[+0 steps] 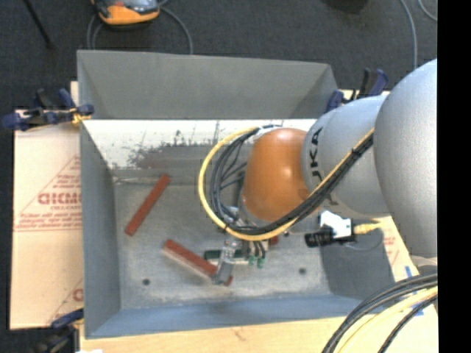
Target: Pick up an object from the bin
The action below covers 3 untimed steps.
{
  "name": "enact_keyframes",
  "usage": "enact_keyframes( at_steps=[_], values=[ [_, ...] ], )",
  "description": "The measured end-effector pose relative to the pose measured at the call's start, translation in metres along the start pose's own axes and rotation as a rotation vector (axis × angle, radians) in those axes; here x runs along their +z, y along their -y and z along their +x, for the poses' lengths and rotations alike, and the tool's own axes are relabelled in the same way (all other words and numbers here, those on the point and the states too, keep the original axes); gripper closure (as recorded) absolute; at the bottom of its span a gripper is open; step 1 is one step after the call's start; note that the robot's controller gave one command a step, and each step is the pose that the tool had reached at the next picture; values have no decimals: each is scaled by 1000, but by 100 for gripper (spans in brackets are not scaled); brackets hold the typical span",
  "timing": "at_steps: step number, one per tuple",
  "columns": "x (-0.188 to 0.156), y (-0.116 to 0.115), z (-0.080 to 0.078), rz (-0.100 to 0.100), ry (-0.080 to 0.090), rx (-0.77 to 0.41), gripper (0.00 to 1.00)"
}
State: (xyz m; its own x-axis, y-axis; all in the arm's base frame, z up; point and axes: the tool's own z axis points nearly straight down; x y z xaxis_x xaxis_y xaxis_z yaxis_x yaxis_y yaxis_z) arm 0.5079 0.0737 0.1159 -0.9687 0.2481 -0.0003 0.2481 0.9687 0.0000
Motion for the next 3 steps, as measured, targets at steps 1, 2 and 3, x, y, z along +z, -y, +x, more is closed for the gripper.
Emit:
enact_keyframes(
  at_steps=[1, 2, 3],
  values=[
    [45, -32, -19, -3, 3, 69, 100],
    [45, -32, -19, -3, 3, 69, 100],
    [14, -34, -21, 3, -3, -17, 100]
  ],
)
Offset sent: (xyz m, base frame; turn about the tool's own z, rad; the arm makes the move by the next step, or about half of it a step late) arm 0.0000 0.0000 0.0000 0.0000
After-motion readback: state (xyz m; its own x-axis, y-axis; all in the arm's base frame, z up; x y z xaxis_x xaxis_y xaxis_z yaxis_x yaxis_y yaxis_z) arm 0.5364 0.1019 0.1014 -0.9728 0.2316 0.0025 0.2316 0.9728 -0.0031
